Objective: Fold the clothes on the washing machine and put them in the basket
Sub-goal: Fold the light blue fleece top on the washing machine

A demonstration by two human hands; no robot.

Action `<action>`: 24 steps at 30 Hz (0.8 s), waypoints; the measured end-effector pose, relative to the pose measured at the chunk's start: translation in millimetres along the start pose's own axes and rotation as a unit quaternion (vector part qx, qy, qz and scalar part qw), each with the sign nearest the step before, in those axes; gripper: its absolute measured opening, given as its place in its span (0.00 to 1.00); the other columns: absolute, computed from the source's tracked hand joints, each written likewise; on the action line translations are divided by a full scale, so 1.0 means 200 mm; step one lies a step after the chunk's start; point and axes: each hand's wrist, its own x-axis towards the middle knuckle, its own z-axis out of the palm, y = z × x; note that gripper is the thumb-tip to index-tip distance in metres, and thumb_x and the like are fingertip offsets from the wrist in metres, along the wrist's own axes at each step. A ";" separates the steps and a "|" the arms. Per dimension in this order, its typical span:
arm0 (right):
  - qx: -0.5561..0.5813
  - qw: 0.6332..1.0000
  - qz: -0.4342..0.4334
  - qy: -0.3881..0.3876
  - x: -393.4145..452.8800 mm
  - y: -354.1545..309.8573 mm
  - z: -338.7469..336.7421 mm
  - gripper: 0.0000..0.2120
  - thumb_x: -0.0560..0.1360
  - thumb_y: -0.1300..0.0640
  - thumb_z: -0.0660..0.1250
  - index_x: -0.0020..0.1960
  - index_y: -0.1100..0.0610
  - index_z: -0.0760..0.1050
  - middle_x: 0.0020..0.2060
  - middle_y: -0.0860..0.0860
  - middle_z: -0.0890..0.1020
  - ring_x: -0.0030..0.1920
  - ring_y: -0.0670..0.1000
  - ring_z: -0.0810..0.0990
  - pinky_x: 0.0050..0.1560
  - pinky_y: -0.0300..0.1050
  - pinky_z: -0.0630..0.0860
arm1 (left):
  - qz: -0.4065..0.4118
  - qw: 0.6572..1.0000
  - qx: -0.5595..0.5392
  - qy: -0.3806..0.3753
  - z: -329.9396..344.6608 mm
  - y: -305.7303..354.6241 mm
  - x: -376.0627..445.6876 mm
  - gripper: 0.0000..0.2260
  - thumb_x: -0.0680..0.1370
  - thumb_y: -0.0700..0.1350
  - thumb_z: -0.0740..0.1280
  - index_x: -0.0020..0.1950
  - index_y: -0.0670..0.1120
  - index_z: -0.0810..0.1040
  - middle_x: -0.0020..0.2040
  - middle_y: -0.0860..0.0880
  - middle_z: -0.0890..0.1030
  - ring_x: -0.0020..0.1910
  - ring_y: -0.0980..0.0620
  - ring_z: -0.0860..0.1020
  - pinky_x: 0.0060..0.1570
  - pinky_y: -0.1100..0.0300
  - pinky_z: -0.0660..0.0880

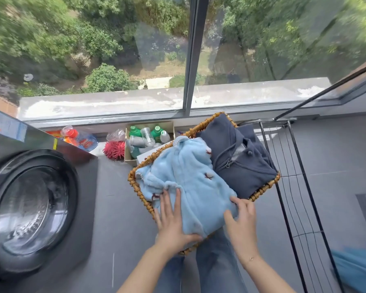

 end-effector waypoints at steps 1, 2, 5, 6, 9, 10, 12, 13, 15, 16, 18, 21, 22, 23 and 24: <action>0.028 0.999 0.030 -0.031 -0.01 0.00 0.01 0.22 0.75 0.66 0.64 0.69 0.58 0.70 0.60 0.49 0.68 0.63 0.49 0.68 0.68 0.44 0.65 | -0.010 1.000 0.023 0.003 0.02 0.01 0.02 0.64 0.60 0.70 0.72 0.68 0.59 0.19 0.67 0.51 0.16 0.65 0.52 0.16 0.69 0.45 0.29; 0.039 0.996 0.049 -0.061 -0.01 -0.01 0.02 0.23 0.76 0.65 0.62 0.71 0.59 0.67 0.63 0.51 0.67 0.66 0.50 0.67 0.69 0.43 0.63 | -0.020 0.999 0.032 0.005 0.04 0.02 0.04 0.64 0.60 0.71 0.72 0.66 0.59 0.17 0.65 0.51 0.15 0.64 0.52 0.15 0.69 0.45 0.29; 0.058 0.988 0.115 -0.085 0.09 -0.03 0.08 0.24 0.79 0.63 0.59 0.74 0.60 0.63 0.68 0.54 0.65 0.70 0.53 0.64 0.66 0.43 0.62 | -0.016 0.998 0.049 0.028 0.10 0.03 0.06 0.67 0.57 0.73 0.72 0.70 0.55 0.20 0.69 0.47 0.19 0.72 0.46 0.24 0.69 0.41 0.34; 0.072 0.983 0.147 -0.080 0.12 -0.04 0.10 0.23 0.79 0.63 0.58 0.73 0.60 0.63 0.69 0.55 0.66 0.69 0.55 0.64 0.65 0.45 0.63 | -0.015 0.997 0.059 0.040 0.12 0.02 0.06 0.69 0.54 0.74 0.71 0.75 0.51 0.27 0.74 0.43 0.25 0.76 0.41 0.34 0.69 0.38 0.41; 0.106 0.968 0.220 -0.055 0.20 -0.04 0.14 0.18 0.77 0.65 0.56 0.67 0.62 0.66 0.65 0.56 0.69 0.61 0.56 0.70 0.59 0.47 0.69 | -0.046 0.996 0.066 0.049 0.21 0.01 0.08 0.71 0.49 0.71 0.75 0.79 0.43 0.42 0.78 0.36 0.42 0.74 0.33 0.54 0.70 0.32 0.53; 0.105 0.966 0.231 -0.056 0.23 -0.03 0.16 0.16 0.76 0.66 0.56 0.63 0.63 0.67 0.63 0.56 0.70 0.58 0.56 0.71 0.55 0.47 0.70 | -0.049 0.996 0.062 0.050 0.22 0.02 0.08 0.71 0.49 0.69 0.77 0.79 0.43 0.42 0.78 0.36 0.44 0.74 0.32 0.54 0.70 0.31 0.52; 0.078 0.966 0.241 -0.056 0.27 -0.02 0.18 0.11 0.73 0.67 0.56 0.55 0.62 0.68 0.59 0.56 0.72 0.52 0.56 0.72 0.49 0.45 0.69 | -0.035 0.996 0.067 0.052 0.23 0.02 0.09 0.71 0.50 0.67 0.78 0.79 0.42 0.42 0.77 0.34 0.44 0.74 0.31 0.53 0.68 0.32 0.48; 0.065 0.966 0.244 -0.058 0.29 -0.01 0.18 0.10 0.72 0.67 0.56 0.53 0.62 0.68 0.58 0.56 0.72 0.51 0.56 0.72 0.48 0.44 0.68 | -0.032 0.996 0.068 0.049 0.23 0.02 0.10 0.71 0.50 0.67 0.79 0.79 0.43 0.42 0.77 0.34 0.44 0.74 0.31 0.53 0.68 0.32 0.47; 0.027 0.972 0.220 -0.081 0.28 -0.01 0.18 0.13 0.73 0.66 0.56 0.57 0.64 0.69 0.60 0.57 0.72 0.55 0.58 0.73 0.50 0.45 0.70 | -0.036 0.997 0.062 0.040 0.23 0.02 0.10 0.70 0.50 0.67 0.79 0.79 0.44 0.42 0.78 0.35 0.45 0.74 0.32 0.53 0.69 0.32 0.45; -0.004 0.976 0.196 -0.095 0.26 -0.02 0.17 0.14 0.74 0.65 0.56 0.59 0.65 0.69 0.59 0.56 0.71 0.56 0.59 0.73 0.51 0.46 0.70 | -0.029 0.997 0.054 0.040 0.22 0.03 0.09 0.70 0.50 0.67 0.78 0.79 0.45 0.41 0.78 0.36 0.45 0.75 0.33 0.51 0.69 0.33 0.44; -0.123 0.977 0.113 -0.133 0.23 -0.06 0.09 0.07 0.75 0.63 0.58 0.52 0.61 0.71 0.51 0.54 0.72 0.51 0.57 0.74 0.45 0.45 0.68 | -0.015 0.999 0.010 0.052 0.20 0.02 0.08 0.67 0.55 0.68 0.76 0.77 0.53 0.33 0.77 0.42 0.34 0.77 0.39 0.39 0.72 0.39 0.34; -0.262 0.961 -0.036 -0.083 0.24 -0.22 -0.05 0.08 0.75 0.62 0.59 0.37 0.60 0.71 0.38 0.53 0.77 0.41 0.56 0.75 0.35 0.47 0.65 | -0.016 0.996 -0.079 0.037 0.13 0.02 0.05 0.56 0.62 0.67 0.68 0.66 0.69 0.22 0.67 0.62 0.19 0.69 0.57 0.21 0.68 0.48 0.26; -0.226 0.969 -0.075 -0.063 0.26 -0.26 -0.07 0.08 0.75 0.62 0.60 0.40 0.60 0.75 0.40 0.52 0.79 0.42 0.54 0.76 0.39 0.47 0.69 | -0.009 0.994 -0.103 0.038 0.11 0.02 0.04 0.51 0.61 0.65 0.64 0.66 0.72 0.25 0.67 0.65 0.20 0.69 0.59 0.23 0.69 0.48 0.28; -0.167 0.979 -0.104 -0.051 0.30 -0.32 -0.09 0.08 0.76 0.63 0.60 0.46 0.58 0.79 0.44 0.50 0.80 0.46 0.51 0.77 0.45 0.45 0.72 | 0.000 0.989 -0.143 0.046 0.09 0.03 0.04 0.47 0.60 0.63 0.61 0.68 0.73 0.31 0.69 0.66 0.24 0.72 0.60 0.26 0.71 0.48 0.31; -0.115 0.983 -0.137 -0.047 0.33 -0.39 -0.09 0.11 0.76 0.64 0.61 0.53 0.57 0.80 0.48 0.48 0.80 0.49 0.47 0.77 0.50 0.40 0.72 | -0.006 0.979 -0.200 0.043 0.06 0.04 0.02 0.42 0.61 0.60 0.59 0.69 0.73 0.39 0.72 0.66 0.31 0.74 0.59 0.32 0.74 0.49 0.34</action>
